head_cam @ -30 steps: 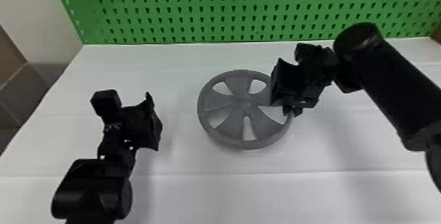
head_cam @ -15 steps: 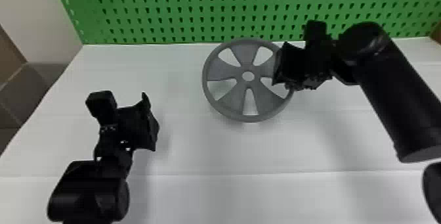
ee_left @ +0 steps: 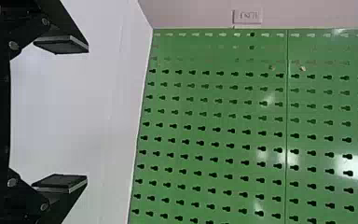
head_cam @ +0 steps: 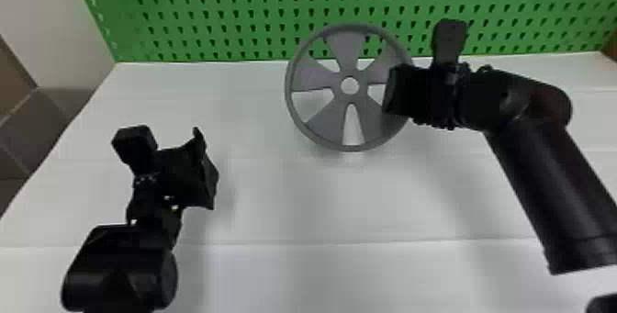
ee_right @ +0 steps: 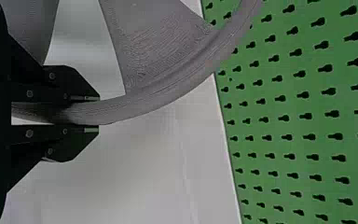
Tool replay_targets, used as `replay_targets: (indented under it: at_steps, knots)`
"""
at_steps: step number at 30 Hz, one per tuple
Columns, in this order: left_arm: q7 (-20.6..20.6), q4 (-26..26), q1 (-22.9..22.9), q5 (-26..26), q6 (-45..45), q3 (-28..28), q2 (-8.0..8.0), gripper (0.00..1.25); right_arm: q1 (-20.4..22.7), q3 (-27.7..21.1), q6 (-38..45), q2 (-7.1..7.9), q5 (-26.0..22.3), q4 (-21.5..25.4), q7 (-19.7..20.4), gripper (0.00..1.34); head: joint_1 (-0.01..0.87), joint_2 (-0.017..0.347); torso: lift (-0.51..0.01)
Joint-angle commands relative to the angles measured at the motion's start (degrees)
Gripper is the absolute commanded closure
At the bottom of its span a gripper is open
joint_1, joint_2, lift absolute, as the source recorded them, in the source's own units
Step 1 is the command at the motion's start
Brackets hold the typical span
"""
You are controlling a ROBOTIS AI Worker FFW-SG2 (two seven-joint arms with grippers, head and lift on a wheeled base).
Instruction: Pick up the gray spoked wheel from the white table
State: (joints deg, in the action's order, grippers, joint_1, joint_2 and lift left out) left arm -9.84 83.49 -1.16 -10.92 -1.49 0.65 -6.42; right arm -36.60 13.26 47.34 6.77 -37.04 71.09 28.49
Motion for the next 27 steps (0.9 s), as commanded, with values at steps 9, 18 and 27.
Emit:
replay_targets:
  at_steps: [9,18,27]
  knots:
    - [0.0,1.0,0.0,-0.2,0.0,0.2,0.0,0.28,10.5,1.1,-21.8,-0.18,13.0,6.3,-4.0,1.18,0.834,0.083,-0.064]
    - [0.0,1.6,-0.1,-0.6,0.0,0.1,0.09,0.28,15.0,1.1,-35.9,0.0,17.5,6.3,-6.3,1.19,0.834,0.083,-0.064]
    - [0.0,2.2,-0.4,-0.3,0.2,-0.8,0.09,0.28,19.5,-1.8,-44.9,-1.14,20.9,5.5,-7.0,1.19,0.834,0.083,-0.064]
